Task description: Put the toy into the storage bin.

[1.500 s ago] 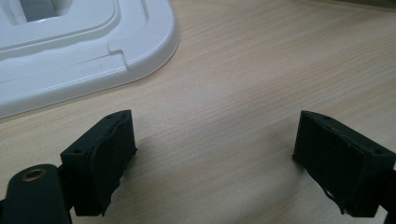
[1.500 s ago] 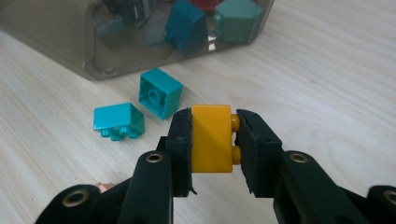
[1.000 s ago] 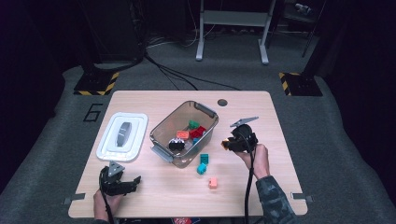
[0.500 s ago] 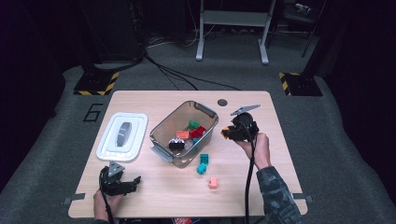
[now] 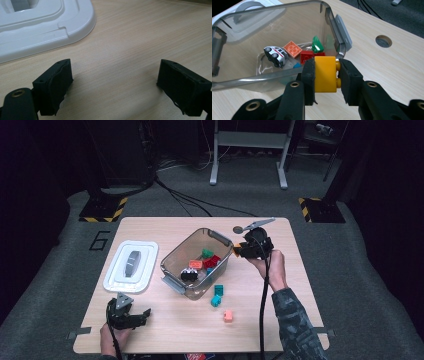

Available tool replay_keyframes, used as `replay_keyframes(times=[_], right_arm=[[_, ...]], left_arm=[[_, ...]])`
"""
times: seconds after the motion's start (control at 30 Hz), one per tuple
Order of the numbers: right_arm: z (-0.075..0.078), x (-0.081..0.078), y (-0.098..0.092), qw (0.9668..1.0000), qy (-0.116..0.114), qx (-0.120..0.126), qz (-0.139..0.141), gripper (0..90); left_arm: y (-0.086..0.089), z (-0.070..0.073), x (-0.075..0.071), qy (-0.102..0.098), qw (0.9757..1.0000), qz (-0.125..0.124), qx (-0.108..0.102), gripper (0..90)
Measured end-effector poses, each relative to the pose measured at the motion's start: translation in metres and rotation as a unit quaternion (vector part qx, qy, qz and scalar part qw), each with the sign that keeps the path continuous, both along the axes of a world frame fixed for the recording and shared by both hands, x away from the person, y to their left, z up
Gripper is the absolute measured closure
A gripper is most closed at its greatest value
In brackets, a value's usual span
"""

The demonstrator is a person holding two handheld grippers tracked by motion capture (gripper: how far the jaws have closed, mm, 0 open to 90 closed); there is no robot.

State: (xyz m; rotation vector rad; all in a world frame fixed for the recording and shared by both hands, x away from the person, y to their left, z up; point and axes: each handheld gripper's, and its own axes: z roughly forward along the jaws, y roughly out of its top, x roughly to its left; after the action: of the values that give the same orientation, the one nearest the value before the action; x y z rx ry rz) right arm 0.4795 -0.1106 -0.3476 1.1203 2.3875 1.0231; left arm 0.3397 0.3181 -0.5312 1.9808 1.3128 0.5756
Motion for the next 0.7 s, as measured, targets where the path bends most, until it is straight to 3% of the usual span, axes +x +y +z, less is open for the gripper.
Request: replay_keyframes(times=[0.3, 0.7], right_arm=[[0.012, 0.009, 0.028, 0.9997, -0.005, -0.006, 0.024, 67.8], [-0.009, 0.015, 0.066, 0.9972, 0.025, -0.035, 0.062, 67.7]], left_arm=[[0.000, 0.000, 0.000, 0.002, 1.0000, -0.001, 0.000, 12.5], [0.000, 0.000, 0.000, 0.003, 1.0000, -0.002, 0.001, 12.5]])
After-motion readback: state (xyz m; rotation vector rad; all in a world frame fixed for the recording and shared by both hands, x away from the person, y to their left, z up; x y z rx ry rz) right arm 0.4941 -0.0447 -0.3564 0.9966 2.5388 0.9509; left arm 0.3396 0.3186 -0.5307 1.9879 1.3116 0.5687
